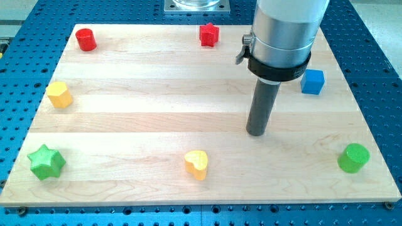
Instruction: Keep green circle below cube
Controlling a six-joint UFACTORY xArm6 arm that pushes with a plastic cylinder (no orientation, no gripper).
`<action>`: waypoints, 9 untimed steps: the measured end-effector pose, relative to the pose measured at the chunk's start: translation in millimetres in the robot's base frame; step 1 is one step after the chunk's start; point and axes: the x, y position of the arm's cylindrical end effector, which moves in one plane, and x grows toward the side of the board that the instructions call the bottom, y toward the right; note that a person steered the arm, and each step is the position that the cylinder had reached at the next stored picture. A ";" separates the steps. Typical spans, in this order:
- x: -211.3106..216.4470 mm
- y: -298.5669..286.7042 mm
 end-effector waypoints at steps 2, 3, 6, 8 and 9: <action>-1.7 110.5; -10.6 133.6; 26.0 200.6; 26.9 201.5; 72.6 204.7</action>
